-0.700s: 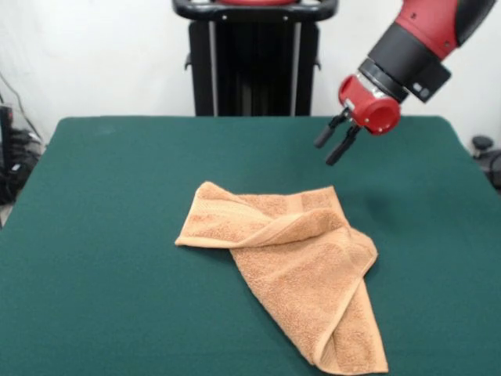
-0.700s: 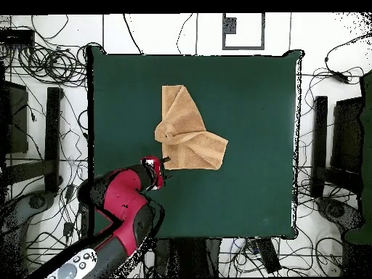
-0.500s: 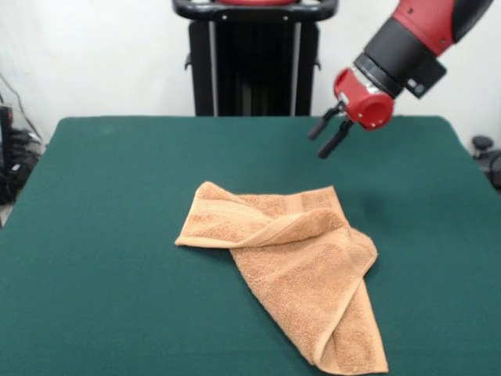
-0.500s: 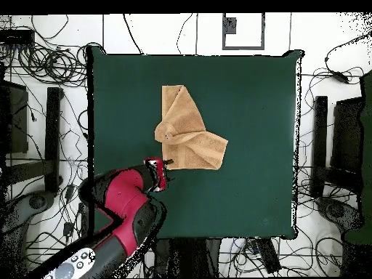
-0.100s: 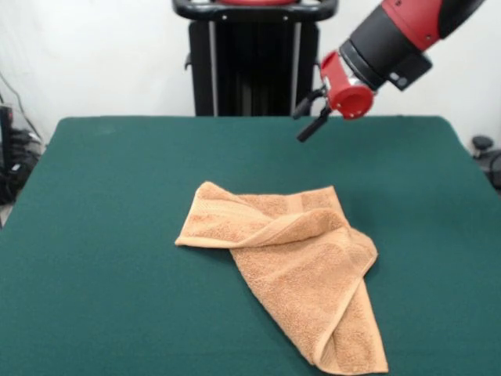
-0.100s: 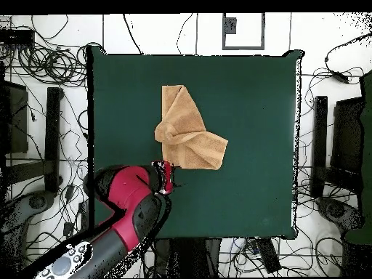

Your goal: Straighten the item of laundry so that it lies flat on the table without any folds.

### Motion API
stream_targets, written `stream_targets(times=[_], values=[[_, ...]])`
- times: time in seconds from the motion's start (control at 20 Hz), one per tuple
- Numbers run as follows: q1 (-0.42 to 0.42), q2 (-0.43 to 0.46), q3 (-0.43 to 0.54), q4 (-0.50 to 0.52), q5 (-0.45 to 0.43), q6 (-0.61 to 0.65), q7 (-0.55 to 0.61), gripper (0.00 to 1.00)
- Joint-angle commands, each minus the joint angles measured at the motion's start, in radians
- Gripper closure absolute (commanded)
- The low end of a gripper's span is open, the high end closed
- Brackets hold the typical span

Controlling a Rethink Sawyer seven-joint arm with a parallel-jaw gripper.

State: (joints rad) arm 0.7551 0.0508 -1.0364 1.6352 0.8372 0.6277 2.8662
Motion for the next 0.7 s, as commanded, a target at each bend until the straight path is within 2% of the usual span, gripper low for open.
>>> stream_targets(times=[0.05,0.7], values=[[-0.028,0.066,0.015,-0.156,-0.015,0.123,0.326,0.0],[-0.127,0.131,-0.087,-0.323,0.04,0.181,0.452,0.0]])
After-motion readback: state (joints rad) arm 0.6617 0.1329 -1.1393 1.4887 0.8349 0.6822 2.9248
